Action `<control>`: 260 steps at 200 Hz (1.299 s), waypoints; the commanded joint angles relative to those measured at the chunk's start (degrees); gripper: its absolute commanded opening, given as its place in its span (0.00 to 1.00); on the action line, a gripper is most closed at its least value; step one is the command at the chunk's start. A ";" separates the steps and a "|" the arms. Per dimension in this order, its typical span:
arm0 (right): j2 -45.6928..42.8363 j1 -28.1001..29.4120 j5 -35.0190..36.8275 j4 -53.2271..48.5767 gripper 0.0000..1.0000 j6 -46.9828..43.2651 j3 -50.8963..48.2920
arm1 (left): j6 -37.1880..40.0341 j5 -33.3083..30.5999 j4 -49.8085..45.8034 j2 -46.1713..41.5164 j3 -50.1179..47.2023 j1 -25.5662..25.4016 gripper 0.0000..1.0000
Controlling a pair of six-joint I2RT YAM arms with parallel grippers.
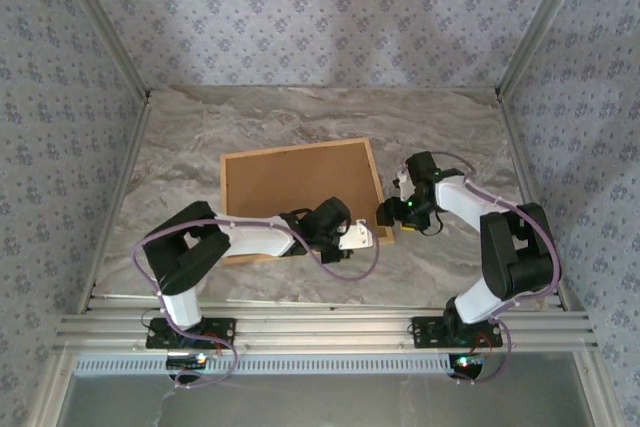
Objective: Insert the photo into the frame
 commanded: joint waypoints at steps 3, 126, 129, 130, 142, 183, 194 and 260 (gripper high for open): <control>-0.83 -0.09 -4.66 1.68 0.66 1.35 -1.41 | -2.09 1.37 3.00 -3.66 -0.06 0.97 0.00; -0.88 -5.03 -21.07 16.65 0.47 10.72 -8.66 | -7.90 7.07 10.44 -1.76 -2.51 3.56 0.00; -0.92 -5.20 -21.38 16.77 0.46 10.59 -8.63 | -7.89 7.13 10.40 -1.65 -2.54 3.56 0.00; -0.92 -5.19 -21.46 16.77 0.45 10.55 -8.67 | -7.87 7.14 10.40 -1.64 -2.53 3.56 0.00; -1.10 -5.51 -22.51 16.79 0.41 10.16 -8.71 | -7.37 6.99 10.22 -1.45 -2.78 3.56 0.02; -1.36 -6.41 -23.66 16.17 0.29 9.79 -8.46 | -6.29 5.08 9.79 -2.33 -3.82 3.52 0.21; -1.43 -6.50 -23.81 15.60 0.28 9.62 -8.25 | -5.60 3.92 8.80 -3.21 -3.83 3.41 0.36; -1.62 -6.42 -26.60 11.11 0.27 10.60 -5.73 | 8.32 -17.74 3.98 -8.10 -6.60 -1.65 0.76</control>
